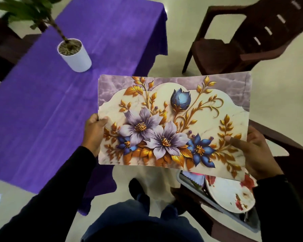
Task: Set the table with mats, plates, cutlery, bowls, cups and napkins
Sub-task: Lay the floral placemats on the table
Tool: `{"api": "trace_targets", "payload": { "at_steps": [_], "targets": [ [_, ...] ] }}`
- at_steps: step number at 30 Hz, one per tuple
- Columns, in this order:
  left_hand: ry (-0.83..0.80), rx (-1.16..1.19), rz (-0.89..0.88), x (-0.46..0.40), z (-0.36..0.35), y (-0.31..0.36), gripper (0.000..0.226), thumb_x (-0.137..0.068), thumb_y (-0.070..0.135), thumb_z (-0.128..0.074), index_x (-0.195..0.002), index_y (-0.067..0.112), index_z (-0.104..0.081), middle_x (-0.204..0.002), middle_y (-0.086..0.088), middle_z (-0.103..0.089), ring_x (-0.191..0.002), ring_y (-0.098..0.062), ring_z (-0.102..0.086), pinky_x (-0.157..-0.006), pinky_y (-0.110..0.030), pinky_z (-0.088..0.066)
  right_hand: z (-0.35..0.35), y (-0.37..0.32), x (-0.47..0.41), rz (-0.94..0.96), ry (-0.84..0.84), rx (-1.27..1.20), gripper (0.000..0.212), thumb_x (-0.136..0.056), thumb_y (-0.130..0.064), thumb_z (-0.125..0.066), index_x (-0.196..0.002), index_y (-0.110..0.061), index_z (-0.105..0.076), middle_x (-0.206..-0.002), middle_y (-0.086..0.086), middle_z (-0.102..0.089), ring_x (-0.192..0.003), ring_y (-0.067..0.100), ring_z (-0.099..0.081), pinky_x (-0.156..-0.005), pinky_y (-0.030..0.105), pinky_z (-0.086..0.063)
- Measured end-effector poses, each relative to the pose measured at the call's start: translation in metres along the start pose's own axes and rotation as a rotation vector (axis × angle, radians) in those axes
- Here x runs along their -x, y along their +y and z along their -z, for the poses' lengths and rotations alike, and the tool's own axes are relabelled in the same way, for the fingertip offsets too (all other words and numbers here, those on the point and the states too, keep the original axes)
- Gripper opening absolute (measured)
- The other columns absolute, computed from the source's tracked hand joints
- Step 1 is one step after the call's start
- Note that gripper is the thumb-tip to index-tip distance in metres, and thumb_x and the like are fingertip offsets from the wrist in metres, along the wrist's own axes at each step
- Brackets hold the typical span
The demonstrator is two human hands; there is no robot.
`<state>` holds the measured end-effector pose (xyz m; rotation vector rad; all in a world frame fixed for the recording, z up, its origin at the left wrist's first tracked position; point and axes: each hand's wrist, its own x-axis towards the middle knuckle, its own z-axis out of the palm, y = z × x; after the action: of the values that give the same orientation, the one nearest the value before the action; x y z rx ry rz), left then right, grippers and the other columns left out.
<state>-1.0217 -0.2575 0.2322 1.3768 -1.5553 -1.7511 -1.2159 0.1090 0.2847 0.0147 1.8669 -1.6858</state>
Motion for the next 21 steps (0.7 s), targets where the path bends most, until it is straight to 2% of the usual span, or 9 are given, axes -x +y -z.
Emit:
{"api": "trace_targets", "payload": {
  "at_steps": [4, 6, 9, 11, 14, 18, 21],
  "targets": [
    [0.103, 0.077, -0.032, -0.028, 0.06, 0.004, 0.017, -0.094, 0.007, -0.057, -0.083, 0.02, -0.059, -0.087, -0.004, -0.066, -0.078, -0.021, -0.061, -0.075, -0.035, -0.05, -0.072, -0.009, -0.029, 0.075, -0.049, 0.096, 0.038, -0.085, 0.002, -0.066, -0.119, -0.014, -0.064, -0.107, 0.014, -0.074, -0.096, 0.035, -0.072, -0.085, 0.058, -0.056],
    [0.148, 0.119, -0.074, -0.035, 0.085, 0.004, 0.016, -0.092, 0.009, -0.058, -0.081, 0.021, -0.057, -0.087, -0.006, -0.063, -0.077, -0.021, -0.06, -0.075, -0.036, -0.049, -0.105, -0.013, -0.043, 0.117, -0.058, 0.137, 0.038, -0.085, 0.009, -0.066, -0.112, -0.019, -0.066, -0.102, 0.01, -0.076, -0.095, 0.032, -0.072, -0.083, 0.054, -0.057],
    [0.208, 0.271, -0.118, -0.044, 0.123, 0.007, 0.018, -0.093, 0.004, -0.055, -0.089, 0.019, -0.063, -0.087, -0.001, -0.07, -0.075, -0.017, -0.066, -0.072, -0.03, -0.054, -0.155, -0.016, -0.061, 0.175, -0.079, 0.155, 0.041, -0.082, 0.014, -0.066, -0.111, -0.013, -0.066, -0.092, -0.001, -0.077, -0.091, 0.025, -0.073, -0.076, 0.039, -0.062],
    [0.231, 0.374, -0.144, -0.047, 0.144, 0.01, 0.018, -0.088, 0.006, -0.056, -0.095, 0.018, -0.068, -0.091, -0.002, -0.074, -0.082, -0.02, -0.069, -0.073, -0.029, -0.057, -0.184, -0.018, -0.07, 0.206, -0.115, 0.148, 0.042, -0.08, 0.014, -0.068, -0.117, -0.006, -0.065, -0.094, -0.002, -0.077, -0.093, 0.025, -0.073, -0.074, 0.034, -0.061],
    [0.332, 0.457, -0.201, -0.046, 0.176, 0.014, 0.021, -0.08, 0.003, -0.055, -0.079, 0.018, -0.069, -0.08, 0.003, -0.073, -0.076, -0.016, -0.069, -0.07, -0.025, -0.055, -0.229, -0.019, -0.079, 0.235, -0.192, 0.147, 0.045, -0.08, 0.014, -0.069, -0.122, -0.004, -0.064, -0.102, 0.003, -0.076, -0.096, 0.024, -0.073, -0.077, 0.036, -0.06],
    [0.47, 0.513, -0.28, -0.042, 0.218, 0.005, 0.02, -0.07, 0.001, -0.05, -0.066, 0.019, -0.056, -0.068, 0.01, -0.066, -0.071, -0.011, -0.065, -0.066, -0.022, -0.05, -0.287, -0.02, -0.088, 0.277, -0.261, 0.169, 0.038, -0.077, 0.013, -0.072, -0.105, -0.012, -0.071, -0.099, 0.003, -0.077, -0.092, 0.024, -0.074, -0.078, 0.039, -0.06],
    [0.582, 0.491, -0.251, -0.042, 0.247, -0.014, 0.013, -0.07, 0.0, -0.047, -0.072, 0.01, -0.056, -0.067, 0.011, -0.062, -0.068, -0.009, -0.06, -0.062, -0.023, -0.047, -0.327, -0.022, -0.099, 0.27, -0.325, 0.2, 0.037, -0.077, 0.013, -0.072, -0.103, -0.012, -0.071, -0.091, -0.005, -0.077, -0.088, 0.019, -0.074, -0.074, 0.035, -0.061]
  ]
}}
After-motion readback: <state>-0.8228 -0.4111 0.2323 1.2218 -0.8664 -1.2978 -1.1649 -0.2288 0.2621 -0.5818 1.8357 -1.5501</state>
